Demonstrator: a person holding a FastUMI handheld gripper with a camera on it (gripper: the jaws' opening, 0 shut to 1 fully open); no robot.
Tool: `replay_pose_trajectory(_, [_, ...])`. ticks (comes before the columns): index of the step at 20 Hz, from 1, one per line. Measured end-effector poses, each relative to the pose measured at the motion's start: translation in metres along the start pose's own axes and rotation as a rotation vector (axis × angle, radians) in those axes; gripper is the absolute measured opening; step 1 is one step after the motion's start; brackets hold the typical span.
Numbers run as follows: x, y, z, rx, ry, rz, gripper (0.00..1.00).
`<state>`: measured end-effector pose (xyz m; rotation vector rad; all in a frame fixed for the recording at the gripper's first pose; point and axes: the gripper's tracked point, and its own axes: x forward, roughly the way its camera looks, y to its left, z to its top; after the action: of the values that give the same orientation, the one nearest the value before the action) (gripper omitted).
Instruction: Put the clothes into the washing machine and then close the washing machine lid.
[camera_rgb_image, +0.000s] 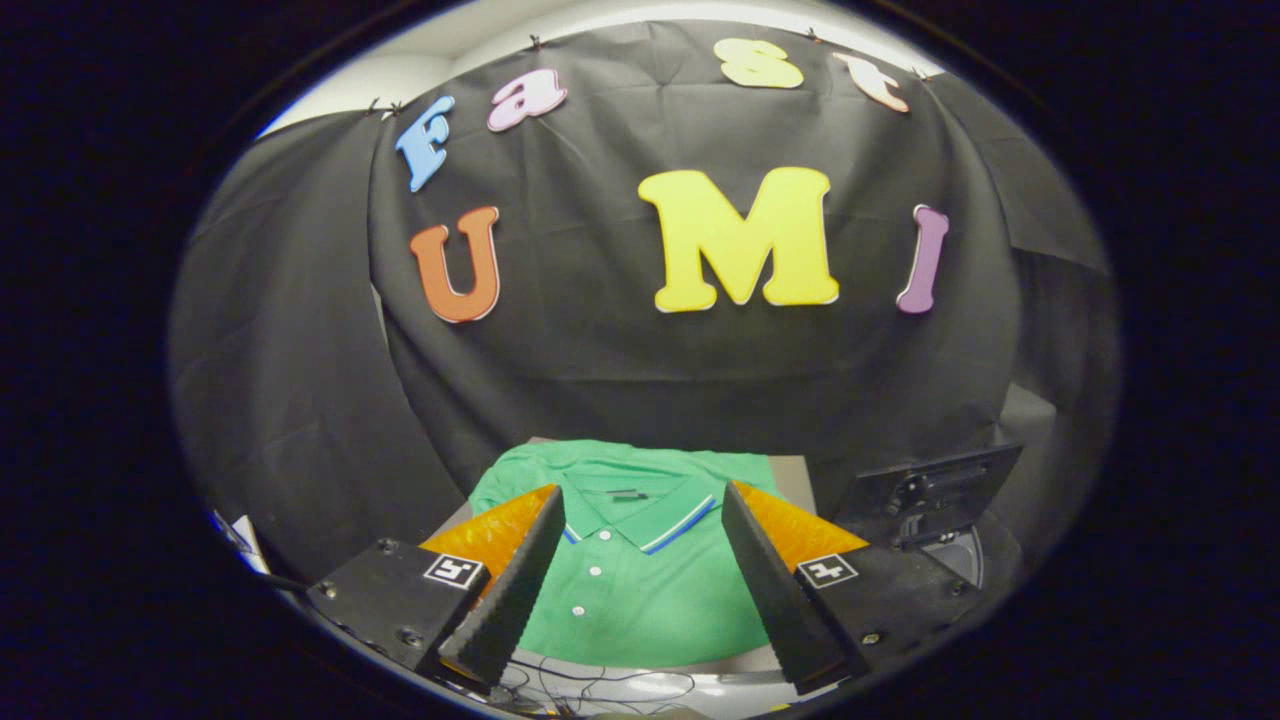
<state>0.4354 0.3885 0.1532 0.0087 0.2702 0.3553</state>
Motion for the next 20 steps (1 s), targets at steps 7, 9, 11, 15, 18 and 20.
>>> replay_pose_trajectory(7, [0.067, 0.010, -0.063, 0.013, 0.235, -0.057, 0.99])
replay_pose_trajectory(9, [0.074, 0.013, -0.077, 0.025, 0.275, -0.060, 0.97])
replay_pose_trajectory(11, [0.079, 0.013, -0.086, 0.003, 0.306, -0.077, 0.97])
replay_pose_trajectory(15, [0.078, 0.011, -0.087, -0.008, 0.331, -0.112, 0.98])
replay_pose_trajectory(18, [0.077, 0.011, -0.089, -0.018, 0.348, -0.124, 0.98])
replay_pose_trajectory(20, [0.078, 0.012, -0.089, -0.013, 0.351, -0.123, 0.98])
